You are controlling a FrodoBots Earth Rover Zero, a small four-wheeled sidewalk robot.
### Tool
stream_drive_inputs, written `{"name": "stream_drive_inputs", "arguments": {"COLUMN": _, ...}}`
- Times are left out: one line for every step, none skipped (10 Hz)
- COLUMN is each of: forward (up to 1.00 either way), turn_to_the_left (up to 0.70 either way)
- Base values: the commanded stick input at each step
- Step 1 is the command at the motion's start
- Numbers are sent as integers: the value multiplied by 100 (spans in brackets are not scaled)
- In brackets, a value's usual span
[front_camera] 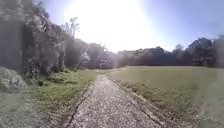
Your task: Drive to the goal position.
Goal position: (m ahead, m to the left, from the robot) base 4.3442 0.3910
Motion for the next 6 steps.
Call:
{"name": "stream_drive_inputs", "arguments": {"forward": 50, "turn_to_the_left": 0}}
{"name": "stream_drive_inputs", "arguments": {"forward": 50, "turn_to_the_left": 0}}
{"name": "stream_drive_inputs", "arguments": {"forward": 50, "turn_to_the_left": 0}}
{"name": "stream_drive_inputs", "arguments": {"forward": 50, "turn_to_the_left": 0}}
{"name": "stream_drive_inputs", "arguments": {"forward": 50, "turn_to_the_left": 0}}
{"name": "stream_drive_inputs", "arguments": {"forward": 50, "turn_to_the_left": 0}}
